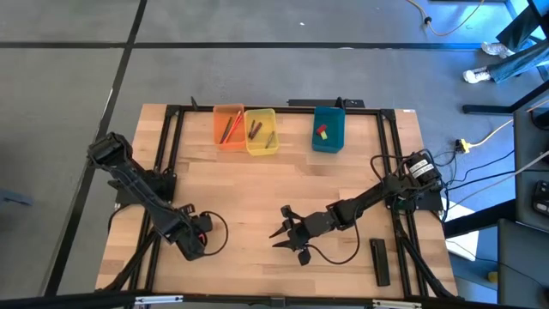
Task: Sort crayons/erasers/pens/pencils in bins
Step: Put the pink eraser into the blue bin
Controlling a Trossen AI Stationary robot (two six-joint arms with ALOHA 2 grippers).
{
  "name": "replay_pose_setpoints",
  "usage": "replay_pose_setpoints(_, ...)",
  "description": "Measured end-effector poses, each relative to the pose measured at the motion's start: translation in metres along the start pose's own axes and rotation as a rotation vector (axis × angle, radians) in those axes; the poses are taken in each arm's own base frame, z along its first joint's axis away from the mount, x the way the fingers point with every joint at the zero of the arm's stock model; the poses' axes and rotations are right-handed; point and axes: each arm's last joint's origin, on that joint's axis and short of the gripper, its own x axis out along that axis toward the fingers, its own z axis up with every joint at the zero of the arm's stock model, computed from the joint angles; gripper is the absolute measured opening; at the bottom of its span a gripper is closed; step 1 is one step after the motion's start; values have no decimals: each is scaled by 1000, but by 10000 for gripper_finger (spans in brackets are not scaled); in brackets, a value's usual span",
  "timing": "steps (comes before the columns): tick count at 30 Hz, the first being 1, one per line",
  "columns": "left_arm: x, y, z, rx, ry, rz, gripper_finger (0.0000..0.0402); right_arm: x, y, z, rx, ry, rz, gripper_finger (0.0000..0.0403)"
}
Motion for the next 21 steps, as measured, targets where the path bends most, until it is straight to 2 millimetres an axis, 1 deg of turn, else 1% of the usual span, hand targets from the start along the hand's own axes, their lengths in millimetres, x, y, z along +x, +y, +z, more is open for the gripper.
replay_pose_setpoints(5,3,3,-2,-43,3,5,157,0,0,0,-1,0,0,131)
replay_pose_setpoints(11,3,7,-3,-38,28,53,138,0,0,-1,-2,8,1,131)
replay_pose_setpoints(16,-1,5,4,-63,25,48,112,0,0,-1,-3,12,2,131)
replay_pose_setpoints(21,-7,-1,18,-72,-33,36,105,0,0,-1,-3,8,1,131)
